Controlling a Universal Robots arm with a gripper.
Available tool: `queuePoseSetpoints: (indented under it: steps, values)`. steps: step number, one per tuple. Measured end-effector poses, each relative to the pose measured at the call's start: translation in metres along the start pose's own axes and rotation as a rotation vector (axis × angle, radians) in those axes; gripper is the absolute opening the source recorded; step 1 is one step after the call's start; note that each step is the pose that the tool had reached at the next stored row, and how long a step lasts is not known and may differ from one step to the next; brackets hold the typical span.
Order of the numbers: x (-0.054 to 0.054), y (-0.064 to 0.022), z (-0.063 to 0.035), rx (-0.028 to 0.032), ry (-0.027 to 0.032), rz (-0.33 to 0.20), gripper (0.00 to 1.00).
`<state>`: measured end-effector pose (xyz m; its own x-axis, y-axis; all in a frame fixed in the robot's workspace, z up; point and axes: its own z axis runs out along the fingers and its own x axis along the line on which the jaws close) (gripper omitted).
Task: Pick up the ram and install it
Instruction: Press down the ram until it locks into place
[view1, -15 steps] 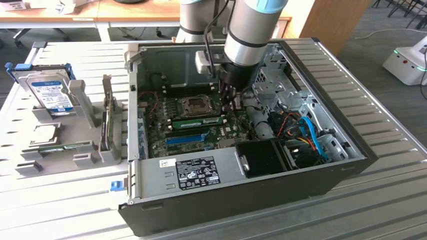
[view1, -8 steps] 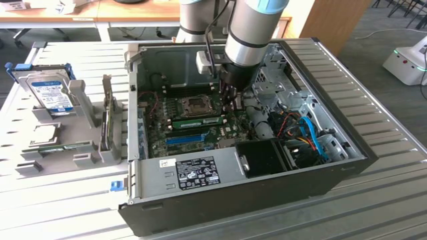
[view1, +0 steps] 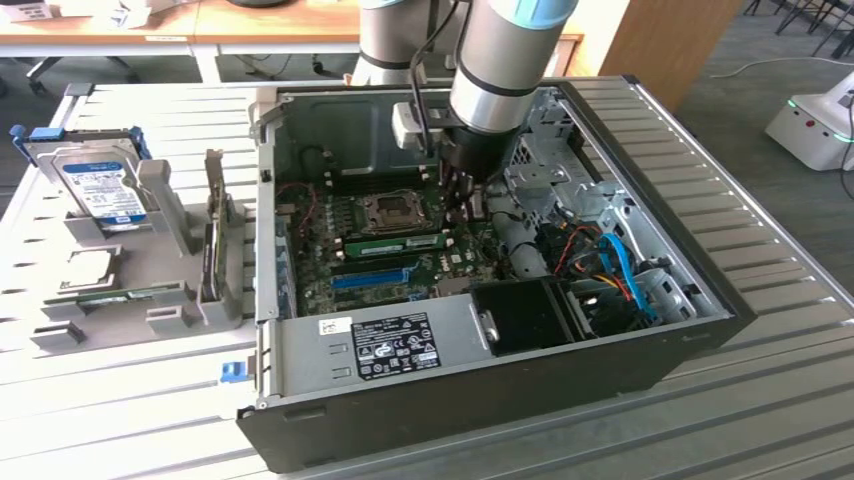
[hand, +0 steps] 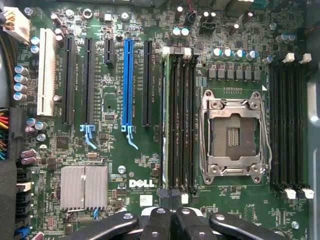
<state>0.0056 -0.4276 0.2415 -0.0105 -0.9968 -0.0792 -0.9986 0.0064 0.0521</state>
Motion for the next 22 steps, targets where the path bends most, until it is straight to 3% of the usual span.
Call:
queuePoseSetpoints:
  steps: [1, 6, 22]
  values:
    - [0.0003, -0.0003, 0.0046, 0.0033, -0.0001, 0.0, 0.11]
    - [0.0007, -0.0006, 0.0099, 0.007, 0.0001, -0.001, 0.11]
    - [-0.0032, -0.0006, 0.0117, 0.0074, 0.0001, -0.001, 0.11]
